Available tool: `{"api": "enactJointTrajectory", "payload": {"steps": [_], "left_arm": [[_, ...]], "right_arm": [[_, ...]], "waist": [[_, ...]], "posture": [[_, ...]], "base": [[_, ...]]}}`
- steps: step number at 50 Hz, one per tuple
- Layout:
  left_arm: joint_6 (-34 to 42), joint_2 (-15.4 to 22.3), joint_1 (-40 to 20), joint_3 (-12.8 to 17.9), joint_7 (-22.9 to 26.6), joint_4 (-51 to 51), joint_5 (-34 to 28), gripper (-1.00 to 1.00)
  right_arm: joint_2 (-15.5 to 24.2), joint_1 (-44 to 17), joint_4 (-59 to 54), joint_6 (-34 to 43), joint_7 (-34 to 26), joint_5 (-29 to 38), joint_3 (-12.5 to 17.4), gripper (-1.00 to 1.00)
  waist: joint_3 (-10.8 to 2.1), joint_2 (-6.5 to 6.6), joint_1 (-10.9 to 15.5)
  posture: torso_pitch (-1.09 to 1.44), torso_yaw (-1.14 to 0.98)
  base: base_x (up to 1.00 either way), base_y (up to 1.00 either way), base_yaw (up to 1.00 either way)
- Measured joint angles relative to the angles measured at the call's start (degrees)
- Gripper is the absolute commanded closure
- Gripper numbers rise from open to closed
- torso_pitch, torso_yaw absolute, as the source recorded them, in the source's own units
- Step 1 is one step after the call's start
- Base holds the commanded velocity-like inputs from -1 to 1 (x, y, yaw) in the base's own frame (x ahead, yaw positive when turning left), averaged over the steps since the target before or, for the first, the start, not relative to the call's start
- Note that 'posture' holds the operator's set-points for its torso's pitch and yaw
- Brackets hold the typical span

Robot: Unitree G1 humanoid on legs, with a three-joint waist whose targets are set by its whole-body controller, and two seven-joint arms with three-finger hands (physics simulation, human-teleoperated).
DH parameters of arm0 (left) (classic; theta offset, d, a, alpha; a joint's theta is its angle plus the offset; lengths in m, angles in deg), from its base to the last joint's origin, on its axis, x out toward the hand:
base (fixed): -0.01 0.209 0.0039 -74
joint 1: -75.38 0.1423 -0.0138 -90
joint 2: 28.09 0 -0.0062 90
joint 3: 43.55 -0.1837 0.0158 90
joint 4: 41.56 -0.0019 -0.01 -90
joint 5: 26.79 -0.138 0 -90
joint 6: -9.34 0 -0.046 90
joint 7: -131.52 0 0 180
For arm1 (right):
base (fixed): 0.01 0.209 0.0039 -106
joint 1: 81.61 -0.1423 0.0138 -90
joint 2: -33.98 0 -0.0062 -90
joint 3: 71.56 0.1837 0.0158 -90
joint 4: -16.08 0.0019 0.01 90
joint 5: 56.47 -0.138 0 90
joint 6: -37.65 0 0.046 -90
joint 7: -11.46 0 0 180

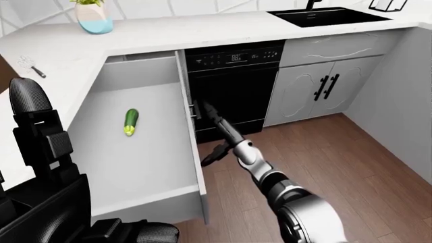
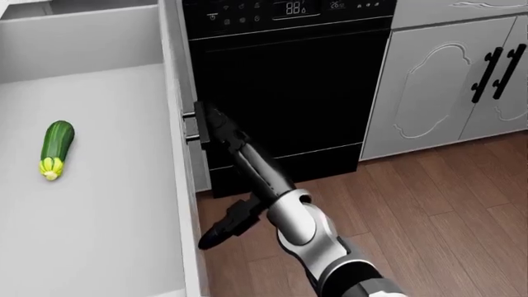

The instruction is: Close the right drawer.

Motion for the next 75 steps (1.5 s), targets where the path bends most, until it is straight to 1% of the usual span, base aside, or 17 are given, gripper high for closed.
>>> {"api": "enactJointTrajectory", "payload": {"steps": [15,26,47,51,57,61,65,70,75], "left_arm": [[0.2,-0.3,-0.1,0.5,0.2,0.0,0.4,-1.0],[-0.1,0.3,0.2,0.3,-0.2,0.0,0.6,-1.0],[0.2,0.7,-0.2,1.0,-0.7,0.0,1.4,-1.0],[0.2,0.9,-0.3,0.8,-1.0,0.0,1.4,-1.0],[0.2,0.9,-0.2,0.7,-1.1,0.0,1.3,-1.0],[0.2,1.0,-0.2,0.7,-1.2,0.0,1.4,-1.0],[0.2,1.2,-0.1,0.6,-1.3,0.0,1.4,-1.0],[0.2,1.0,-0.1,0.7,-1.3,0.0,1.5,-1.0],[0.2,1.3,-0.3,0.7,-1.4,0.0,1.6,-1.0]], "right_arm": [[-2.4,-0.6,-0.3,0.3,-1.2,1.5,-0.2,-1.0],[-4.3,-0.6,-0.5,0.6,-2.3,2.7,-0.6,-1.0],[-6.8,-0.3,-0.8,1.1,-5.2,4.4,-1.0,-1.0],[-7.4,0.0,-1.0,0.4,-6.9,4.4,-1.1,-1.0],[-8.3,1.0,-1.0,-1.4,-11.7,3.6,-1.2,-1.0],[-9.0,1.3,-1.0,-2.4,-13.8,2.3,-0.8,-1.0],[-9.3,1.6,-0.9,-2.4,-15.2,1.0,-0.5,-1.0],[-9.5,2.1,-0.2,-1.9,-18.9,-0.7,0.1,-1.0],[-9.8,2.5,0.1,-1.8,-21.7,-1.6,0.0,-1.0]], "waist": [[0.1,0.08,0.1],[0.21,0.13,0.2],[0.52,0.13,0.1],[0.53,0.23,0.1],[0.61,0.29,0.1],[0.65,0.4,0.1],[0.65,0.5,-0.1],[0.55,0.59,-0.3],[0.43,0.87,-0.6]], "posture": [[0.0,0.0],[0.0,0.0],[0.0,0.0],[0.0,0.0],[0.0,0.0],[0.0,0.0],[0.0,0.0],[0.0,0.0],[0.0,0.0]], "base": [[0.0,0.0,0.0],[0.0,0.0,0.0],[0.0,0.0,0.0],[0.0,0.0,0.0],[0.0,0.0,0.0],[0.0,0.0,0.0],[0.0,0.0,0.0],[0.0,0.0,0.0],[0.0,0.0,0.0]]}}
